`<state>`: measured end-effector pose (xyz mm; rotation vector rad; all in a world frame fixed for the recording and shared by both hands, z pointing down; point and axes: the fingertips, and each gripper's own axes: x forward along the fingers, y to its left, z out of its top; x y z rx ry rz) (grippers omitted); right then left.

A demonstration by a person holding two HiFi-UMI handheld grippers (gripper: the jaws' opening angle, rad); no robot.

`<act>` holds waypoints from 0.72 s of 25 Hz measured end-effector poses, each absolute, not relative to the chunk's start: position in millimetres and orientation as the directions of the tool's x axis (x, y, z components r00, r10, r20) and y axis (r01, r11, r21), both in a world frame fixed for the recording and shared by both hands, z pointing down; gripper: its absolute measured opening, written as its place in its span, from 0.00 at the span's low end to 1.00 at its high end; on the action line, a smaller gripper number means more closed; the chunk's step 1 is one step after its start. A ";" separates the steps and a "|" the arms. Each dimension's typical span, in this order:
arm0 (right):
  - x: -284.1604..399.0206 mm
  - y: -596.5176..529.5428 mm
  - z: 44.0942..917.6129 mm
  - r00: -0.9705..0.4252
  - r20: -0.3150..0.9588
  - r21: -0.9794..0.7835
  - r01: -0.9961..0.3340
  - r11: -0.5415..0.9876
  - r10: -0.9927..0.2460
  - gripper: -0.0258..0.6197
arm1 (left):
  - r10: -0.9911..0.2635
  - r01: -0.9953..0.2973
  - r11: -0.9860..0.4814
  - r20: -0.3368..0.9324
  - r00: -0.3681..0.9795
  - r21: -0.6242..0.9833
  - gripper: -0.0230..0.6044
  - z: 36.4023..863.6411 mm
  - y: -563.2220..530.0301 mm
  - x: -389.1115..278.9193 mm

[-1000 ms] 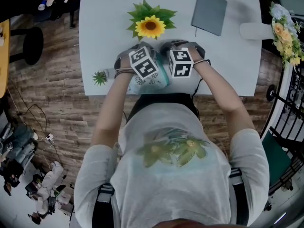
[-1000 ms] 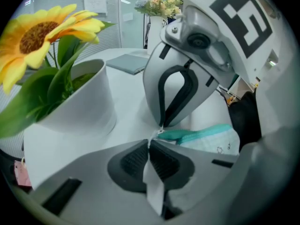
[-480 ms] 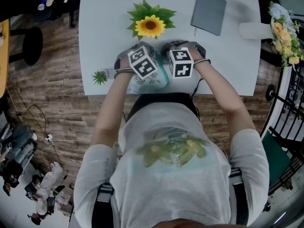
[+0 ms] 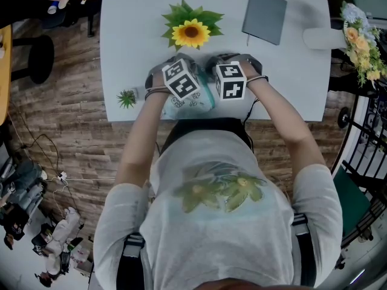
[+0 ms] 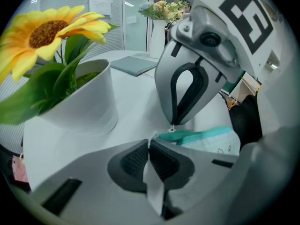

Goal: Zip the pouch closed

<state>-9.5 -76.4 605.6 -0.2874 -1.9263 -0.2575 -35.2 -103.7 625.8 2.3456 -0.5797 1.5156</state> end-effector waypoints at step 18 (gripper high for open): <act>-5.8 -68.7 606.7 -0.323 0.940 0.010 0.343 0.939 0.108 0.07 | -0.177 -0.485 -0.874 0.908 0.379 0.033 0.06 624.7 -103.3 -33.6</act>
